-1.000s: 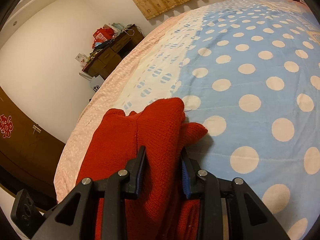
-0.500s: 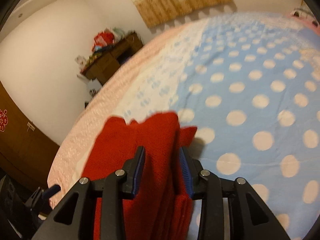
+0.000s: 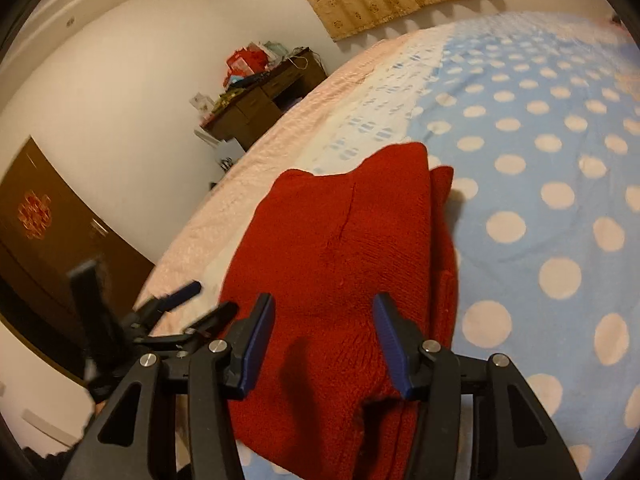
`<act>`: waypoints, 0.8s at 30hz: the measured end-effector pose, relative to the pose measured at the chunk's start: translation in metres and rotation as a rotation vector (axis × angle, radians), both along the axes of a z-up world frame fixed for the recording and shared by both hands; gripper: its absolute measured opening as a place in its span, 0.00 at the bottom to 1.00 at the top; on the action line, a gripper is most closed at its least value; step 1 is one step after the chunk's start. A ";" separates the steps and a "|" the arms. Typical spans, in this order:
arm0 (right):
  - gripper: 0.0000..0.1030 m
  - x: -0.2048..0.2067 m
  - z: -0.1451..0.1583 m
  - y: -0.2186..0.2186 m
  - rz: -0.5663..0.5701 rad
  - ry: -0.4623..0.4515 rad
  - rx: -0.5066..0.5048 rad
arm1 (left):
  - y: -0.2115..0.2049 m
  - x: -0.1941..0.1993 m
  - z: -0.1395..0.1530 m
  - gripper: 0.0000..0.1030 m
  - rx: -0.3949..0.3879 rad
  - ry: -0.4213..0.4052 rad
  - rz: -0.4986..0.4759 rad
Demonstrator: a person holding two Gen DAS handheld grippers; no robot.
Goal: Fold small clothes
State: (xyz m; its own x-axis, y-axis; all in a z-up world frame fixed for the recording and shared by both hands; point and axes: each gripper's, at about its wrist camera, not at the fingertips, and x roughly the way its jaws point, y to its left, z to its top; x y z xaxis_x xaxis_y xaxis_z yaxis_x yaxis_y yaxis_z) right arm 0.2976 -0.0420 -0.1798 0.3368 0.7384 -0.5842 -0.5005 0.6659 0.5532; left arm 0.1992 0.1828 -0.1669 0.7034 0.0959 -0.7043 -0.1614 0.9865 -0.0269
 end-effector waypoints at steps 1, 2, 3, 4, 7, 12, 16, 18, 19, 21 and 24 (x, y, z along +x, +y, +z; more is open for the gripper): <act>0.51 0.001 -0.001 0.000 -0.004 0.008 -0.004 | 0.000 -0.001 0.000 1.00 -0.004 -0.004 0.005; 0.51 0.001 -0.002 0.002 -0.002 0.002 -0.017 | 0.000 -0.003 0.001 1.00 -0.004 -0.004 0.010; 0.51 -0.001 -0.002 0.005 0.001 -0.018 -0.038 | -0.001 -0.004 0.002 1.00 -0.005 -0.004 0.015; 0.51 -0.003 -0.002 0.006 0.001 -0.031 -0.050 | -0.001 -0.007 0.006 1.00 -0.010 -0.003 0.018; 0.51 -0.013 0.010 0.001 -0.047 -0.046 -0.065 | -0.003 -0.019 0.020 1.00 -0.010 -0.018 0.014; 0.52 -0.053 0.046 -0.010 -0.173 -0.212 -0.153 | -0.008 -0.043 0.053 1.00 -0.032 -0.106 0.004; 0.52 -0.085 0.073 -0.010 -0.228 -0.320 -0.182 | -0.016 -0.060 0.078 1.00 -0.002 -0.175 -0.024; 0.54 -0.100 0.087 -0.011 -0.236 -0.376 -0.181 | -0.018 -0.066 0.086 1.00 0.001 -0.202 -0.030; 0.56 -0.108 0.093 -0.011 -0.243 -0.402 -0.184 | -0.018 -0.071 0.092 1.00 -0.005 -0.220 -0.034; 0.66 -0.119 0.105 -0.012 -0.268 -0.451 -0.195 | -0.018 -0.075 0.101 1.00 -0.006 -0.239 -0.034; 0.67 -0.128 0.113 -0.013 -0.296 -0.472 -0.203 | -0.018 -0.082 0.113 1.00 -0.009 -0.275 -0.036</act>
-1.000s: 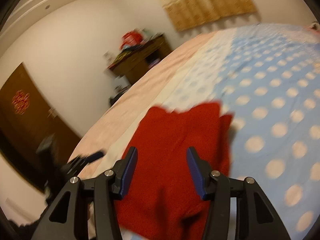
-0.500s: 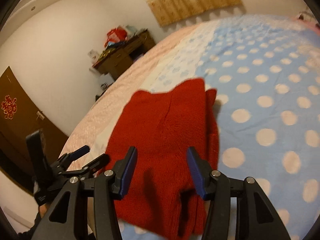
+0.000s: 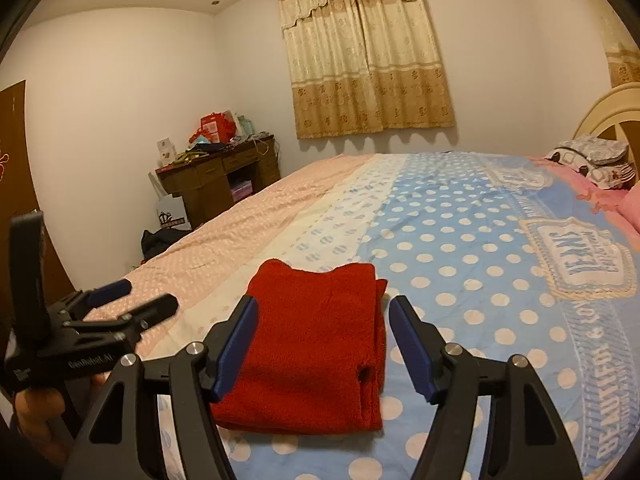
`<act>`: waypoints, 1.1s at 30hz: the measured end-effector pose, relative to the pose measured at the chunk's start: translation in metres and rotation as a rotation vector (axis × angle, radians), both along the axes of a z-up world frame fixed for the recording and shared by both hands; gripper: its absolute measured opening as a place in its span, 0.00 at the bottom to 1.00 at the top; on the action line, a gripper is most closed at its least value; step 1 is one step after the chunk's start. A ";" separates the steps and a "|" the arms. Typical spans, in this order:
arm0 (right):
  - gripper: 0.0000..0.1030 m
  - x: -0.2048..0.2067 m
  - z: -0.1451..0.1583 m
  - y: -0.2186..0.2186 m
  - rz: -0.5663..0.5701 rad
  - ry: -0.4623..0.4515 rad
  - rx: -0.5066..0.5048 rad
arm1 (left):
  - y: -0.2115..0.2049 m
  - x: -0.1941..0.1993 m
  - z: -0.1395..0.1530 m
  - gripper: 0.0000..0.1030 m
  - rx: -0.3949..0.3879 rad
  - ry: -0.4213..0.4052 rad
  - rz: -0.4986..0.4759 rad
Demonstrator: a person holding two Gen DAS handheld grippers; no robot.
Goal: Fold small clothes
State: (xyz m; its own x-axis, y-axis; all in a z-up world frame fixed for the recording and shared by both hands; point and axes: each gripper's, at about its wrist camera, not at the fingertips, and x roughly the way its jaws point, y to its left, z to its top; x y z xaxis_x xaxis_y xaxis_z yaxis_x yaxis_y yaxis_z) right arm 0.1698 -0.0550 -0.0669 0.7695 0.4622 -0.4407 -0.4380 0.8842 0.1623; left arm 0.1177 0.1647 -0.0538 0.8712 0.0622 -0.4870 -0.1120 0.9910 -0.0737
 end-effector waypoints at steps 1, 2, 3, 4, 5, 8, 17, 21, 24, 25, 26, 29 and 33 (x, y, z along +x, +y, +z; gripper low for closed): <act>0.67 -0.001 0.002 -0.001 -0.006 0.004 0.007 | 0.000 -0.002 0.003 1.00 0.000 -0.008 -0.002; 0.67 -0.002 0.004 -0.003 -0.008 0.007 0.016 | -0.001 -0.003 0.005 1.00 0.002 -0.017 -0.003; 0.67 -0.003 0.005 -0.004 -0.013 0.006 0.021 | -0.001 -0.004 0.007 1.00 0.003 -0.023 -0.005; 0.67 -0.004 0.007 -0.006 -0.022 0.005 0.023 | -0.001 -0.005 0.008 1.00 0.003 -0.027 -0.006; 0.67 -0.004 0.008 -0.008 -0.028 0.005 0.027 | -0.002 -0.005 0.008 1.00 0.001 -0.031 -0.007; 0.67 -0.006 0.011 -0.012 -0.043 0.008 0.040 | -0.003 -0.007 0.008 1.00 -0.002 -0.037 -0.011; 0.67 -0.009 0.017 -0.012 -0.041 -0.001 0.039 | -0.007 -0.009 0.009 1.00 0.000 -0.038 -0.019; 0.67 -0.013 0.020 -0.010 -0.038 -0.005 0.037 | -0.007 -0.010 0.010 1.00 0.003 -0.042 -0.017; 0.67 -0.015 0.022 -0.010 -0.041 -0.010 0.040 | -0.007 -0.010 0.010 1.00 0.004 -0.041 -0.022; 0.67 -0.015 0.022 -0.011 -0.044 -0.011 0.041 | -0.008 -0.010 0.010 1.00 0.005 -0.040 -0.022; 0.67 -0.015 0.023 -0.011 -0.046 -0.011 0.041 | -0.008 -0.011 0.011 1.00 0.003 -0.041 -0.024; 0.67 -0.014 0.024 -0.012 -0.048 -0.011 0.043 | -0.010 -0.012 0.011 1.00 0.003 -0.040 -0.030; 0.67 -0.014 0.025 -0.012 -0.048 -0.010 0.042 | -0.011 -0.012 0.011 1.00 0.003 -0.037 -0.030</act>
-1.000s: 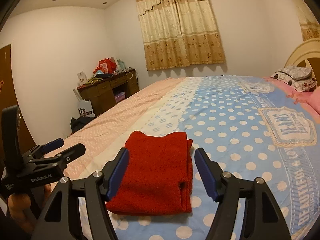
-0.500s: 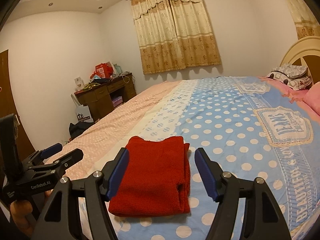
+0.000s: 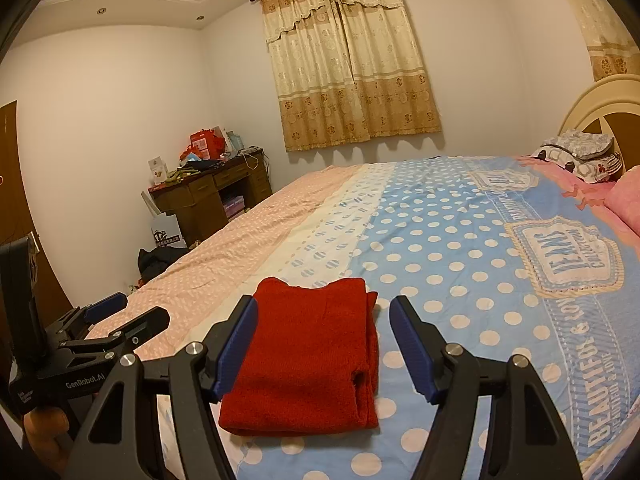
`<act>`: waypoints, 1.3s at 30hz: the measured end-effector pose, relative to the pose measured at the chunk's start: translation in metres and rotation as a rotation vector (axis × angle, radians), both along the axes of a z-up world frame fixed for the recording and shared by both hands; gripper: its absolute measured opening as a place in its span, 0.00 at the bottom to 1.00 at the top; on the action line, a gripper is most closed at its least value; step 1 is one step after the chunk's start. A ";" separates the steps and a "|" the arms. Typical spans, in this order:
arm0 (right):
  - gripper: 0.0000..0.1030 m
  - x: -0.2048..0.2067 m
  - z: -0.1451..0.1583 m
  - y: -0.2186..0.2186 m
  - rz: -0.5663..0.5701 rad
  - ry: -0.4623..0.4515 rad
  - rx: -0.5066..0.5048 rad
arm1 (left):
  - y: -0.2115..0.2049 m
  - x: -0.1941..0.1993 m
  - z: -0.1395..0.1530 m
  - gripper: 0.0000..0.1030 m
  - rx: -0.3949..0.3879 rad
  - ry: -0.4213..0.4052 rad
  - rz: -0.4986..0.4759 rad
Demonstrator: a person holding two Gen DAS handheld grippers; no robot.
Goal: Fold small clothes
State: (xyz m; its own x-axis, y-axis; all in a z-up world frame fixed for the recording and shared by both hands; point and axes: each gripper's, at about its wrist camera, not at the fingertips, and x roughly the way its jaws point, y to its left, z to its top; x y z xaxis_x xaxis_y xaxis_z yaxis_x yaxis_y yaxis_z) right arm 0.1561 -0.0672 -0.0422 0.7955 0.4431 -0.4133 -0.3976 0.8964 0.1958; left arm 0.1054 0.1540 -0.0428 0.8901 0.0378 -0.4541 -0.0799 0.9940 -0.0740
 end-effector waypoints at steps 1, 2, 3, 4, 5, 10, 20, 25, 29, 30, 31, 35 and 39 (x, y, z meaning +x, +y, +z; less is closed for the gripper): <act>0.67 0.000 0.000 0.000 0.000 0.002 0.001 | 0.000 0.000 0.000 1.00 0.002 0.001 0.002; 0.67 0.000 0.000 0.000 -0.001 0.001 0.002 | 0.000 0.000 0.000 1.00 0.003 0.002 0.002; 0.67 0.000 0.000 0.000 0.000 0.000 0.003 | 0.000 0.001 -0.001 1.00 0.001 0.004 0.002; 0.67 0.000 0.000 0.000 0.000 -0.001 0.001 | 0.000 0.001 -0.002 1.00 -0.001 0.005 0.001; 0.67 0.000 0.001 0.000 0.000 -0.003 0.000 | 0.000 0.001 -0.002 1.00 -0.001 0.006 0.002; 0.67 -0.003 0.001 0.001 0.006 -0.008 0.002 | 0.001 0.002 -0.002 1.00 -0.004 0.008 -0.002; 0.67 -0.007 0.002 0.001 0.002 -0.018 0.003 | -0.007 -0.004 0.005 1.00 0.029 -0.013 -0.024; 0.67 -0.009 0.004 -0.001 0.002 -0.024 0.007 | -0.006 -0.005 0.006 1.00 0.034 -0.020 -0.019; 0.67 -0.014 0.007 -0.001 0.009 -0.032 0.007 | -0.005 -0.005 0.006 1.00 0.033 -0.016 -0.017; 0.67 -0.015 0.008 0.000 0.011 -0.034 0.006 | -0.005 -0.005 0.006 1.00 0.034 -0.016 -0.016; 0.67 -0.016 0.009 0.000 0.013 -0.038 0.005 | -0.005 -0.005 0.006 1.00 0.035 -0.014 -0.015; 0.67 -0.019 0.009 0.002 0.018 -0.041 0.002 | -0.005 -0.005 0.005 1.00 0.039 -0.014 -0.015; 0.67 -0.019 0.008 0.002 0.020 -0.036 -0.001 | -0.005 -0.003 0.001 1.00 0.048 -0.014 -0.004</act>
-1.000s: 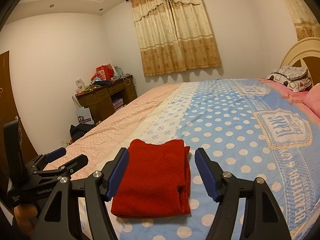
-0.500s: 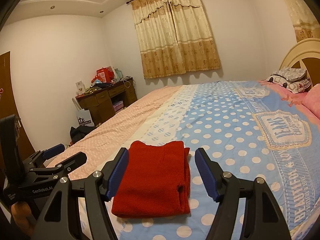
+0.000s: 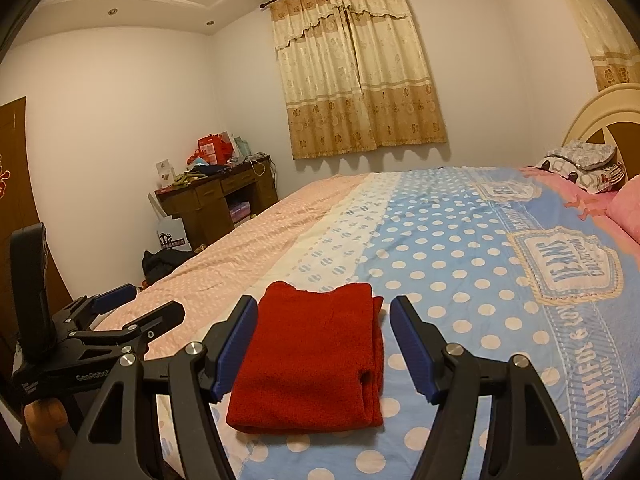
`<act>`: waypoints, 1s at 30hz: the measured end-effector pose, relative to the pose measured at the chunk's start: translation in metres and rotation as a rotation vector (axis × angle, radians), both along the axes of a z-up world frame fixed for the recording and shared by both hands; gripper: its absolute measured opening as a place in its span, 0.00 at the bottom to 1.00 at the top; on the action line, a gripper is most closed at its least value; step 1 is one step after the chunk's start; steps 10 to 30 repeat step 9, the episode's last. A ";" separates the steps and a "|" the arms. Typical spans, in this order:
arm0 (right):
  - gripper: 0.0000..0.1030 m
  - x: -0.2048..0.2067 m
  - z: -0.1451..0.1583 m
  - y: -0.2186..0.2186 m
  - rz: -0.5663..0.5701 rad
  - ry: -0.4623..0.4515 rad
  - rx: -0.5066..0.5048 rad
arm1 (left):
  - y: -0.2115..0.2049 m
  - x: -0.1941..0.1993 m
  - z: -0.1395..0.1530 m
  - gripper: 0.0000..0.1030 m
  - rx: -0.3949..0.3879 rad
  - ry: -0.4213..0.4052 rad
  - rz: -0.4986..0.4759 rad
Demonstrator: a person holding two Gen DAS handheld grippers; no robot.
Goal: Fold small clothes
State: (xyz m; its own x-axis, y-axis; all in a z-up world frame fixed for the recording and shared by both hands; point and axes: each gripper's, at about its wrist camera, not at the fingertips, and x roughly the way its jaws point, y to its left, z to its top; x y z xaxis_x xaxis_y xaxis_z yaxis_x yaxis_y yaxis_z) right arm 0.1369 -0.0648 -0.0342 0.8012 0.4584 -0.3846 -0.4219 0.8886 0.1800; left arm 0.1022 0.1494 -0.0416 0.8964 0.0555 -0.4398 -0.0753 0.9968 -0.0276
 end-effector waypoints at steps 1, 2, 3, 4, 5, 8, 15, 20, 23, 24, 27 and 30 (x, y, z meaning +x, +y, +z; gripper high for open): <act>0.67 0.000 0.000 0.000 0.000 0.001 0.000 | 0.000 0.000 -0.001 1.00 0.003 -0.003 -0.001; 0.67 -0.001 -0.001 -0.001 0.000 0.002 -0.001 | 0.000 -0.001 -0.001 1.00 0.006 -0.004 -0.001; 0.67 0.001 -0.001 -0.001 0.000 0.002 -0.001 | -0.001 -0.001 -0.001 1.00 0.007 -0.007 -0.001; 0.67 0.001 -0.001 -0.001 -0.001 0.002 -0.001 | -0.001 -0.001 -0.001 1.00 0.005 -0.008 -0.004; 0.67 0.001 -0.001 -0.001 -0.002 0.002 -0.003 | -0.001 -0.002 -0.001 1.00 0.005 -0.012 -0.007; 0.67 0.001 -0.004 -0.003 -0.008 0.006 -0.006 | -0.002 -0.002 0.000 1.00 0.010 -0.017 -0.010; 0.67 0.001 -0.004 -0.003 -0.010 0.006 -0.007 | -0.003 -0.002 0.000 1.00 0.013 -0.019 -0.011; 0.67 0.001 -0.004 -0.003 -0.010 0.006 -0.007 | -0.003 -0.002 0.000 1.00 0.013 -0.019 -0.011; 0.67 0.001 -0.004 -0.003 -0.010 0.006 -0.007 | -0.003 -0.002 0.000 1.00 0.013 -0.019 -0.011; 0.67 0.001 -0.004 -0.003 -0.010 0.006 -0.007 | -0.003 -0.002 0.000 1.00 0.013 -0.019 -0.011; 0.67 0.001 -0.004 -0.003 -0.010 0.006 -0.007 | -0.003 -0.002 0.000 1.00 0.013 -0.019 -0.011; 0.67 0.001 -0.004 -0.003 -0.010 0.006 -0.007 | -0.003 -0.002 0.000 1.00 0.013 -0.019 -0.011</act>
